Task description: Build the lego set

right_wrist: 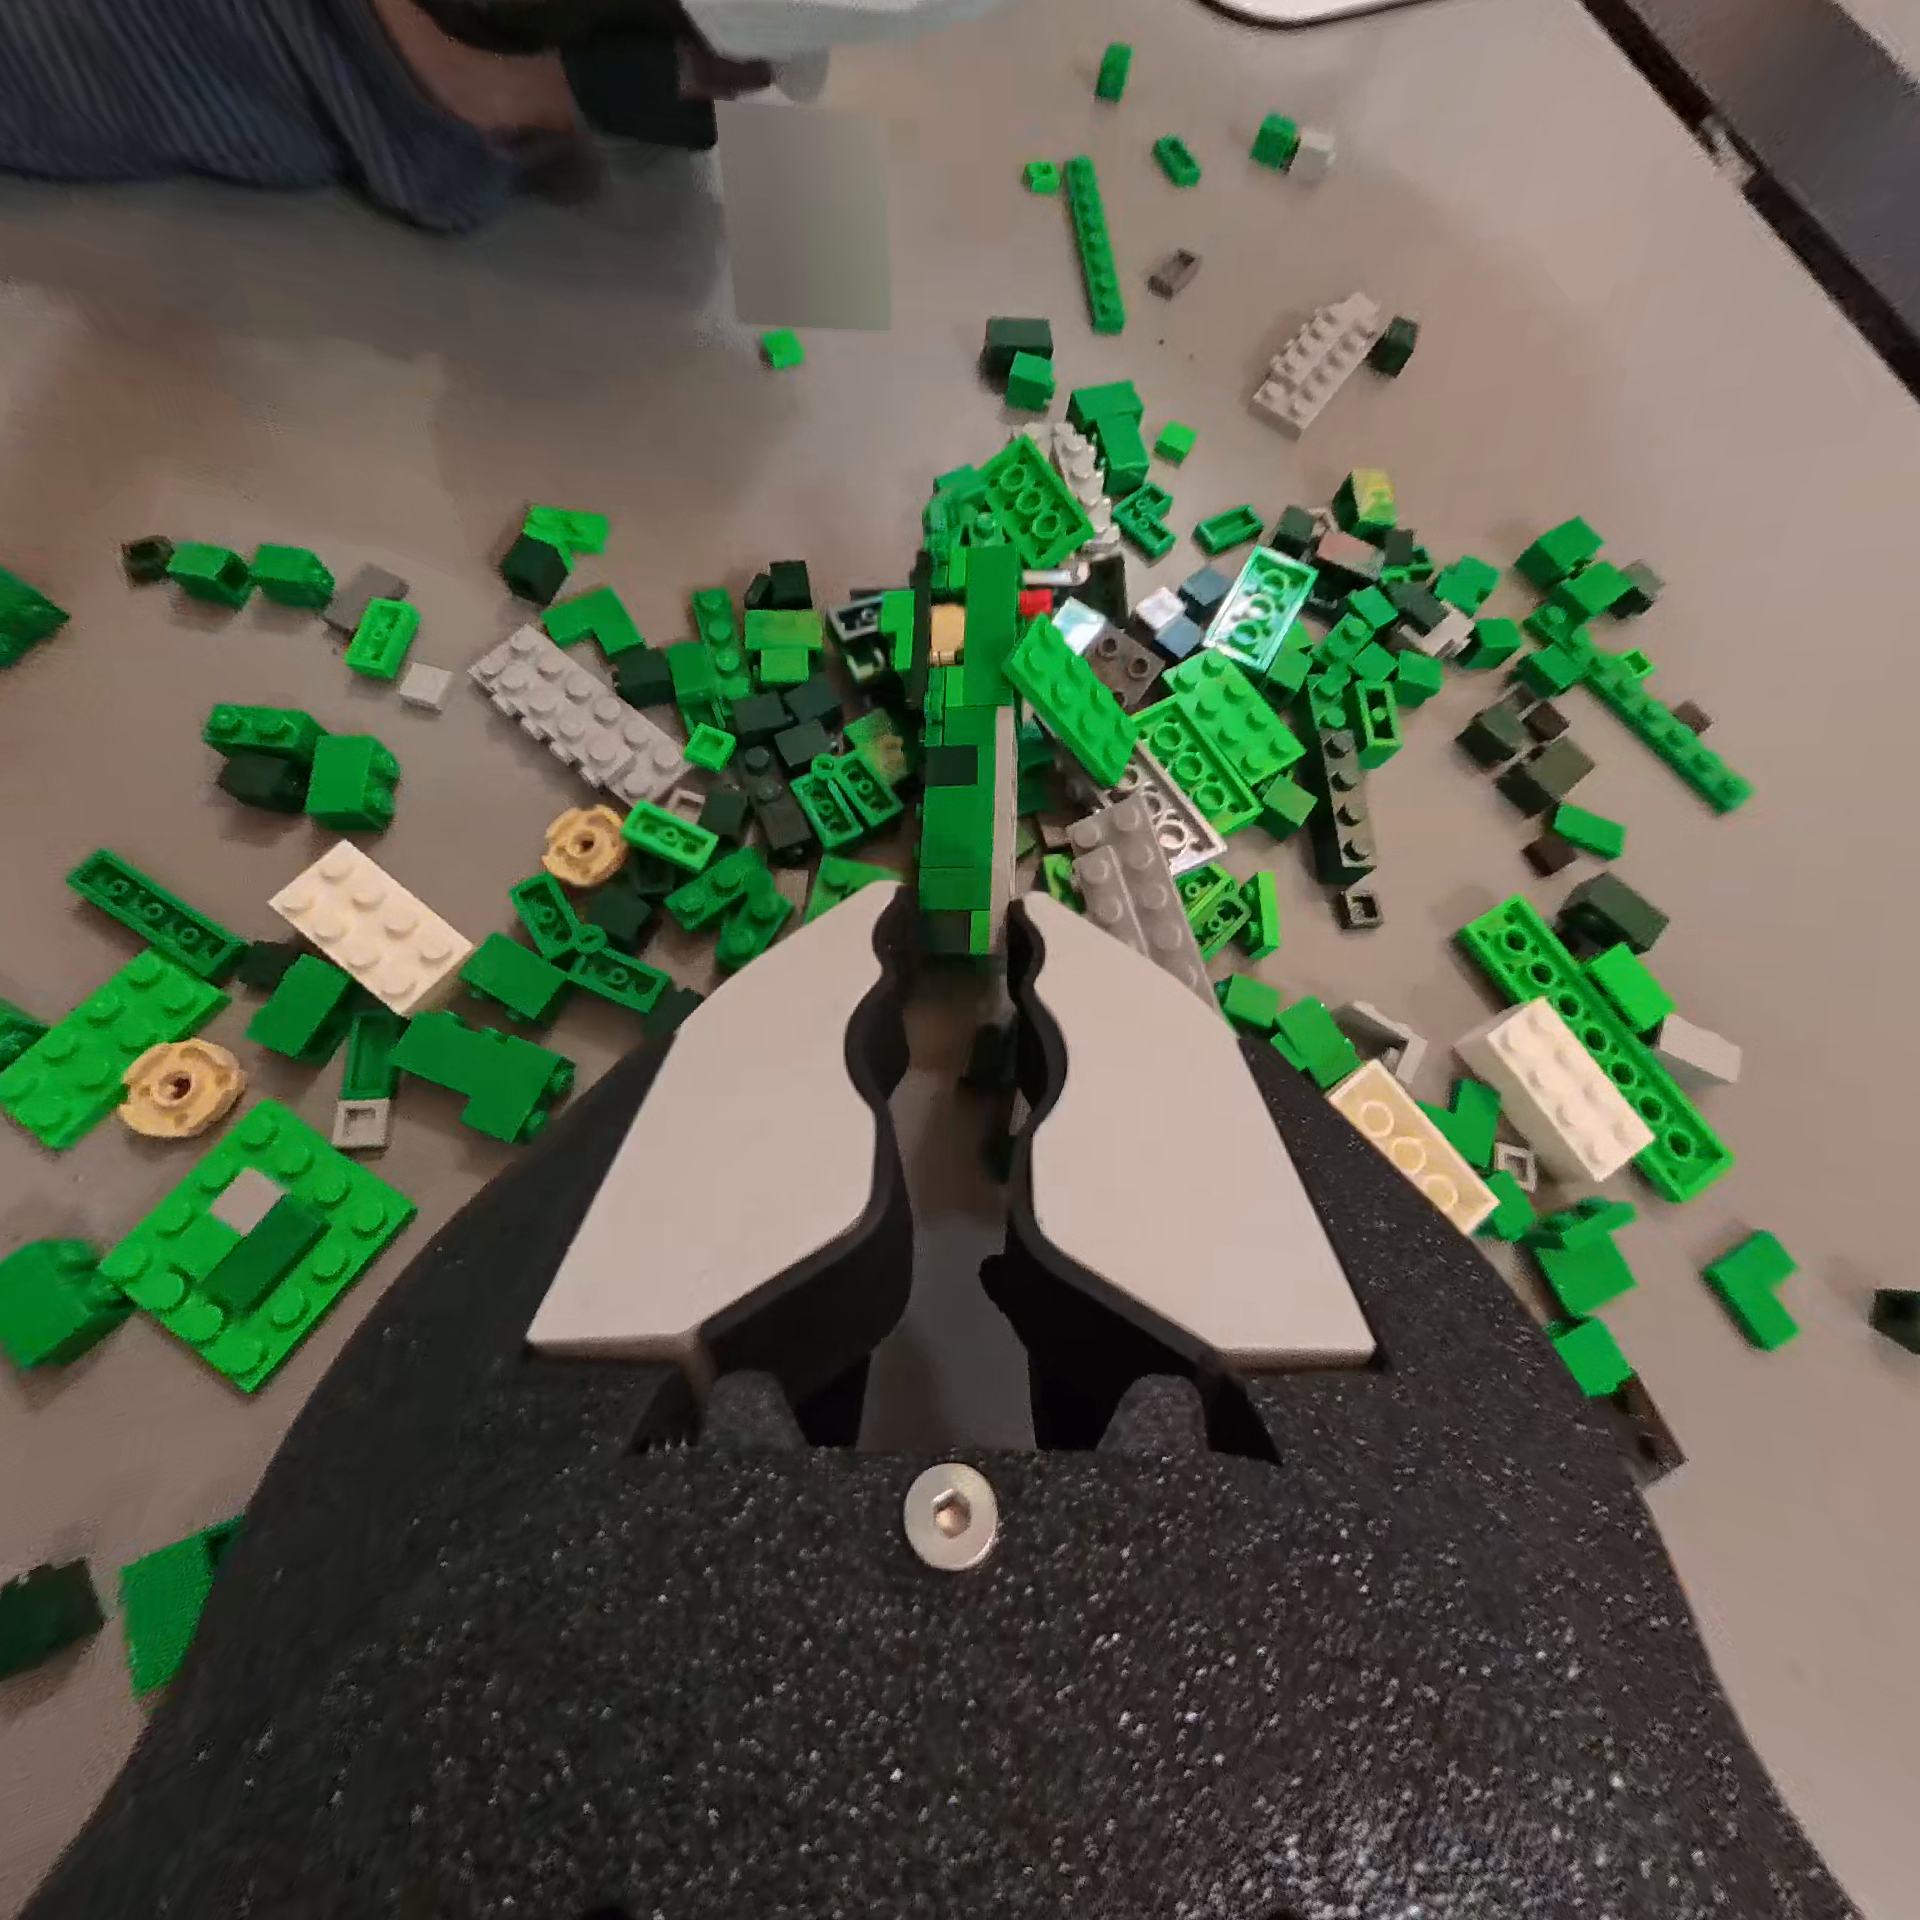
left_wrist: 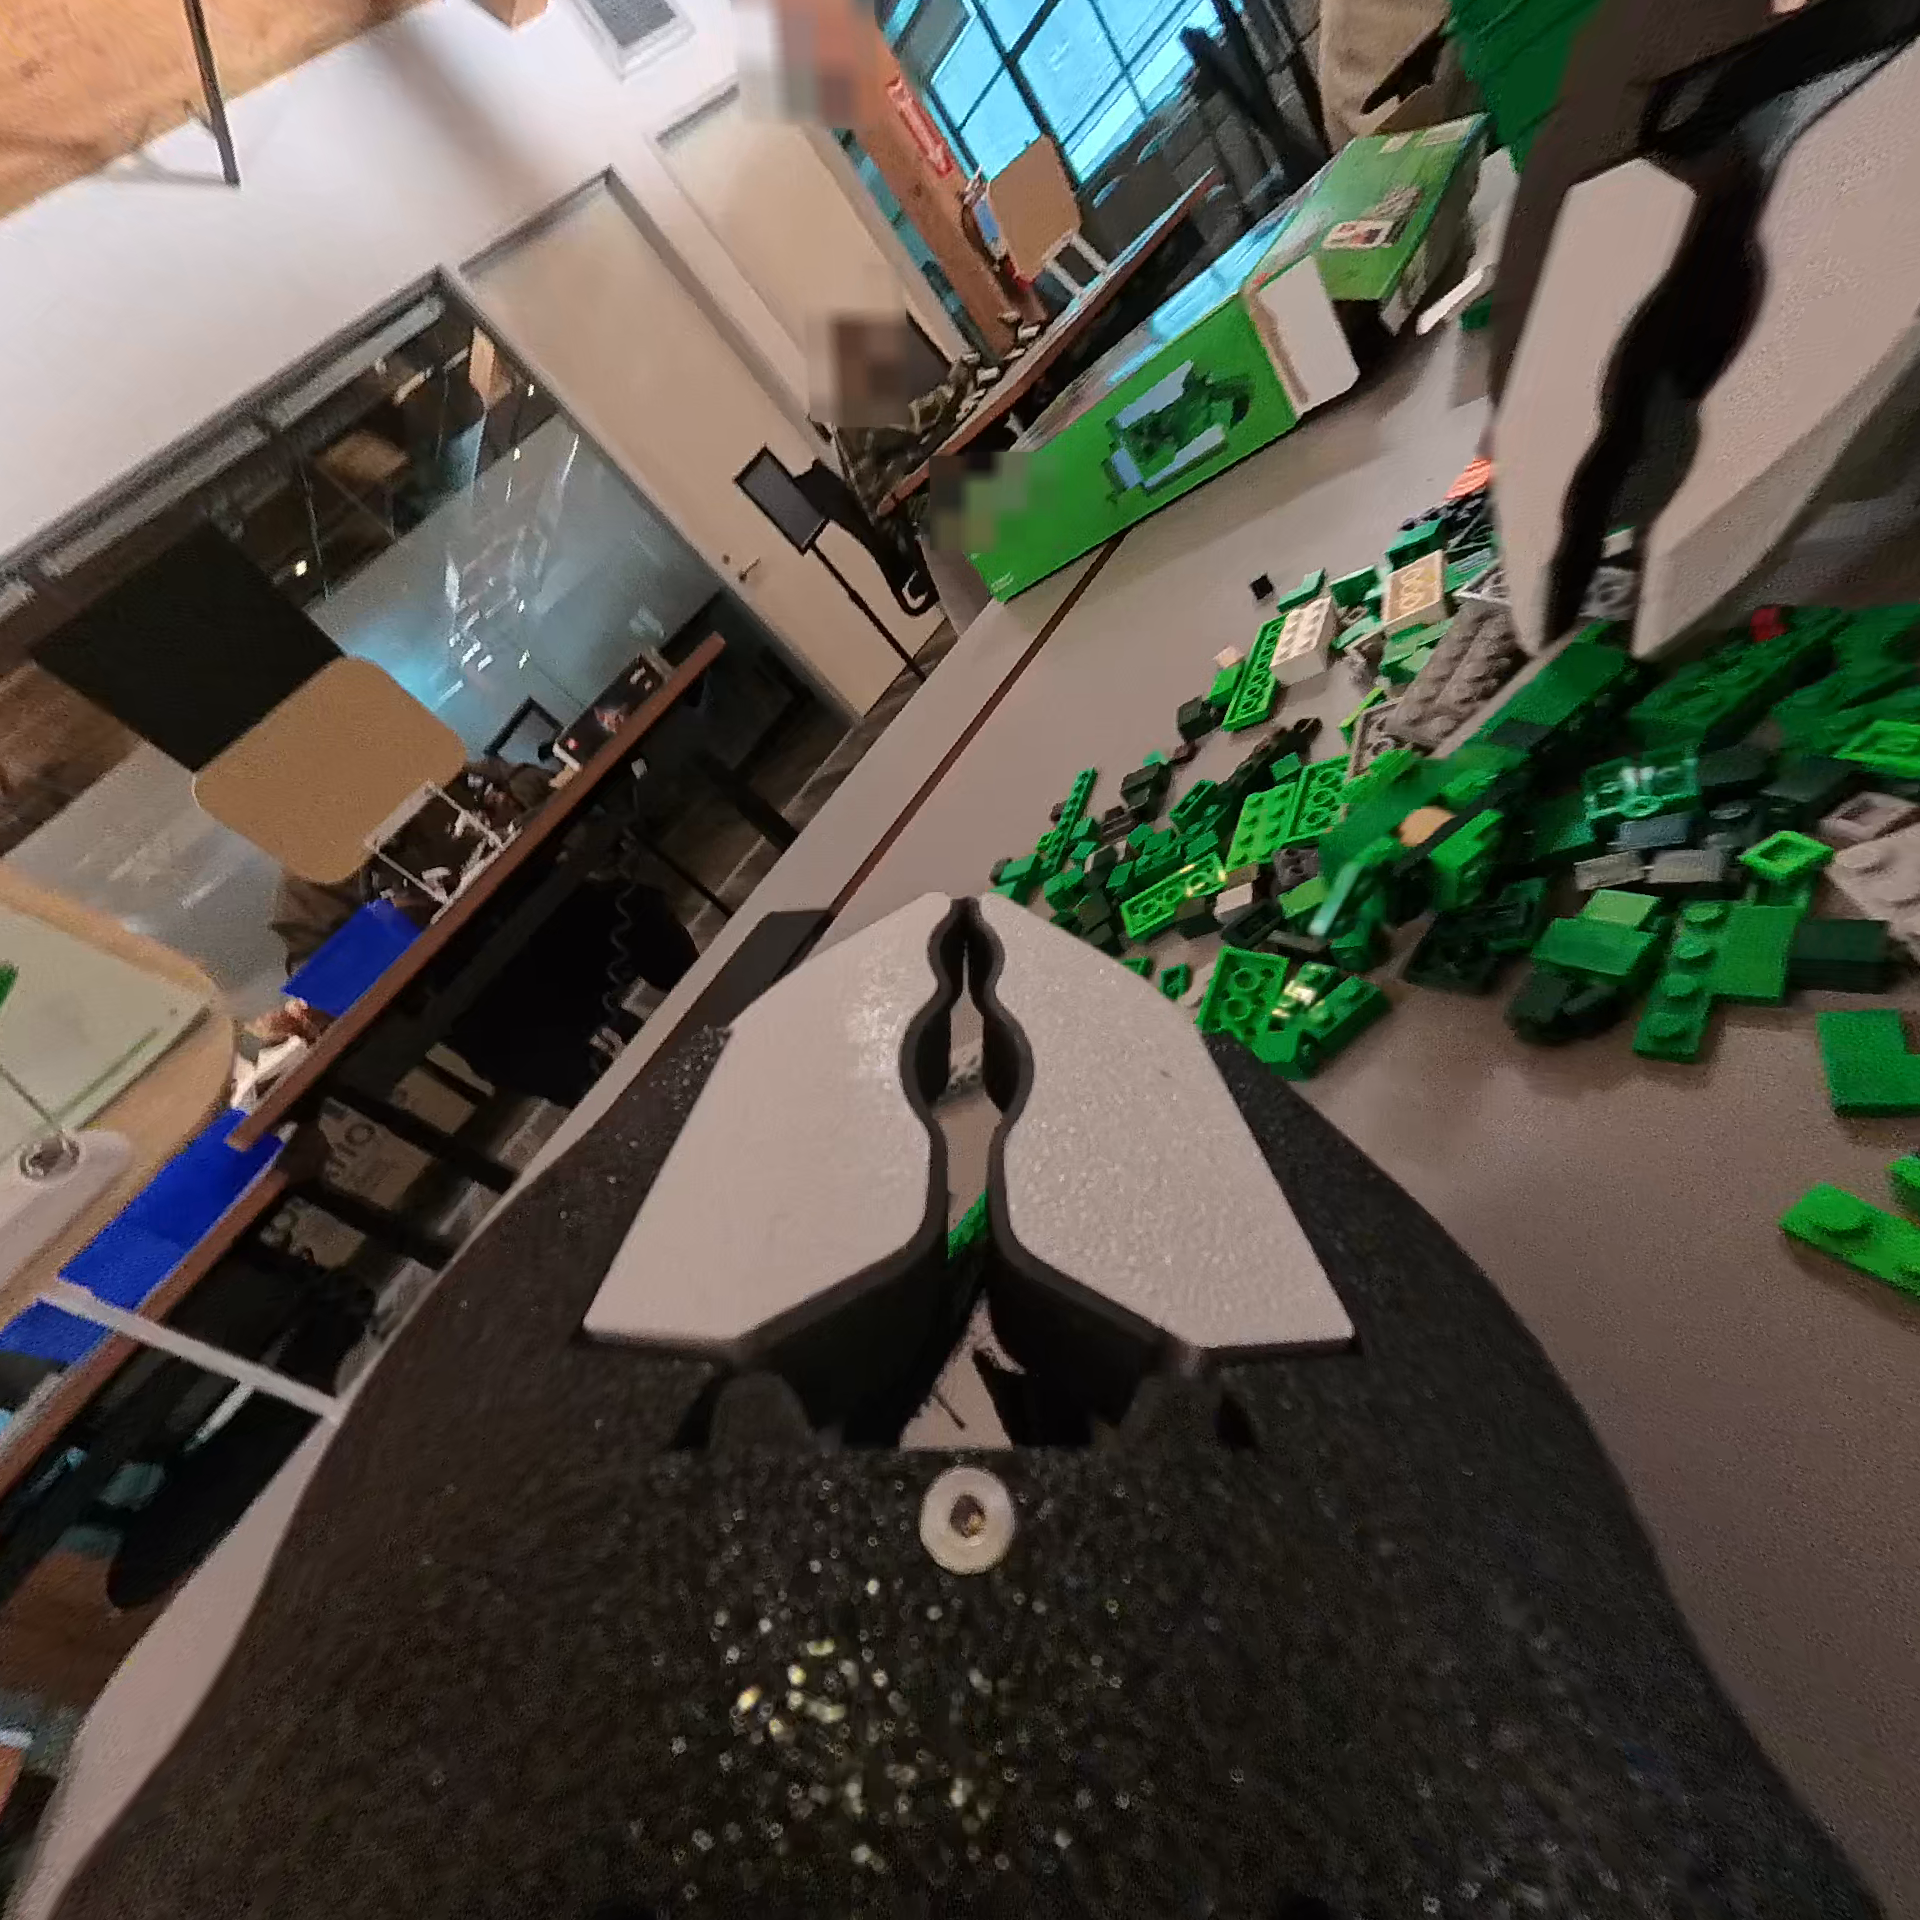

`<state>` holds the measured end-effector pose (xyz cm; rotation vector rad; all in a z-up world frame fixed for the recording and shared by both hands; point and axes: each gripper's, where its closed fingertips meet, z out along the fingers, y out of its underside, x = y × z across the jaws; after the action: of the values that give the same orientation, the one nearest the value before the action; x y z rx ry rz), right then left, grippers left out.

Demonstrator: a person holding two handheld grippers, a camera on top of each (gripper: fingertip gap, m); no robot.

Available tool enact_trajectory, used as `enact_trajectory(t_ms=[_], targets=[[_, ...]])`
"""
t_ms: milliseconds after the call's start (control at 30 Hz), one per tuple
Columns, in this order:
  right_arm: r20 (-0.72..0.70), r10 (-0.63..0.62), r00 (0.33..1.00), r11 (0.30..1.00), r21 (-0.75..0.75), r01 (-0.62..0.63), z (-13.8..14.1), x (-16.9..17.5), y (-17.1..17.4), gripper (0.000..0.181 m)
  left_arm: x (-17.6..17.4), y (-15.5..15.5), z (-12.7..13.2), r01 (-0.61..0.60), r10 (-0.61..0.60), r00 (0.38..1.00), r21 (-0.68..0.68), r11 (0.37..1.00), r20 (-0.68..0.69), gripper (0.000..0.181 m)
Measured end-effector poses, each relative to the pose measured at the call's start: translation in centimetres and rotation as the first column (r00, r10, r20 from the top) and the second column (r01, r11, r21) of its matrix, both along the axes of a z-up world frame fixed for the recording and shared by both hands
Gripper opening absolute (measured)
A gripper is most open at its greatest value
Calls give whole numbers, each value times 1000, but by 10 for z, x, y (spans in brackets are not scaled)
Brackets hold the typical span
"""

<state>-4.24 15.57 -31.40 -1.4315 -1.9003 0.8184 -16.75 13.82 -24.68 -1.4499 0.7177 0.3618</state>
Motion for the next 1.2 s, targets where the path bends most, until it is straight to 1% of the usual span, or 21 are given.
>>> enact_trajectory(t_ms=[133, 200, 233, 267, 300, 367, 467, 500, 533, 600, 633, 700, 733, 767, 833, 867, 933, 1033, 1100, 1200], targets=[[-73, 0, 997, 1000, -3, 0, 14, -6, -3, 16, 34, -5, -2, 75, -75, 988, 0, 997, -134, 0], [-110, 3, 994, 1000, -15, -5, 21, -8, -5, 16, 56, -8, -6, 126, -126, 969, -14, 992, -213, 24], [-122, 4, 993, 1000, -21, -6, 23, -8, -6, 16, 65, -10, -8, 143, -146, 959, -27, 989, -242, 25], [-142, 4, 990, 1000, -24, -8, 26, -9, -6, 0, 73, -11, -12, 161, -167, 950, -46, 986, -262, 28], [-165, 6, 986, 999, -35, -12, 30, -10, -8, 0, 79, -11, -16, 168, -179, 943, -66, 984, -279, 29], [-181, 4, 983, 996, -87, -20, 34, -12, -11, 0, 83, -7, -23, 129, -154, 935, -99, 987, -320, 31], [-172, 22, 985, 997, -71, -34, 32, -12, -14, 0, 78, -1, -39, 48, -108, 922, -168, 985, -371, 33], [-152, 38, 988, 996, -71, -50, 29, -11, -17, 8, 75, 1, -41, 30, -92, 922, -168, 985, -377, 33], [-124, 43, 991, 995, -87, -54, 25, -11, -19, 17, 70, 2, -38, 11, -67, 925, -149, 989, -375, 31], [-63, 13, 998, 995, -97, -19, 14, -13, -17, 38, 60, 4, -27, -24, -9, 942, -93, 995, -336, 25], [-38, -1, 999, 997, -75, -2, 9, -14, -15, 42, 55, 5, -23, -37, 12, 954, -80, 996, -300, 23], [12, -11, 1000, 999, -36, 11, 0, -14, -14, 42, 49, 5, -21, -43, 22, 974, -91, 995, -224, 24], [40, -18, 999, 1000, -25, 19, -4, -14, -13, 37, 47, 6, -21, -42, 22, 981, -102, 994, -191, 24], [56, -31, 998, 999, -11, 32, -6, -14, -12, 25, 46, 6, -21, -38, 20, 986, -112, 993, -165, 24], [47, -60, 997, 998, -7, 61, -3, -16, -9, 21, 46, 5, -20, -22, 6, 991, -118, 993, -134, 24], [27, -73, 997, 997, -28, 74, 1, -17, -8, 20, 48, 4, -19, -8, -7, 991, -113, 994, -132, 24], [-35, -88, 995, 988, -131, 83, 14, -20, -11, 20, 56, 0, -16, 38, -54, 985, -96, 995, -163, 29], [-137, -105, 985, 944, -326, 55, 38, -23, -16, 20, 66, -6, -14, 64, -81, 955, -69, 996, -284, 38], [-178, -96, 979, 897, -442, 7, 49, -23, -23, 20, 66, -5, -14, 19, -32, 921, -37, 999, -388, 48], [-171, -54, 984, 859, -511, -41, 49, -22, -32, 20, 64, -4, -10, -39, 61, 847, 53, 998, -527, 52]])
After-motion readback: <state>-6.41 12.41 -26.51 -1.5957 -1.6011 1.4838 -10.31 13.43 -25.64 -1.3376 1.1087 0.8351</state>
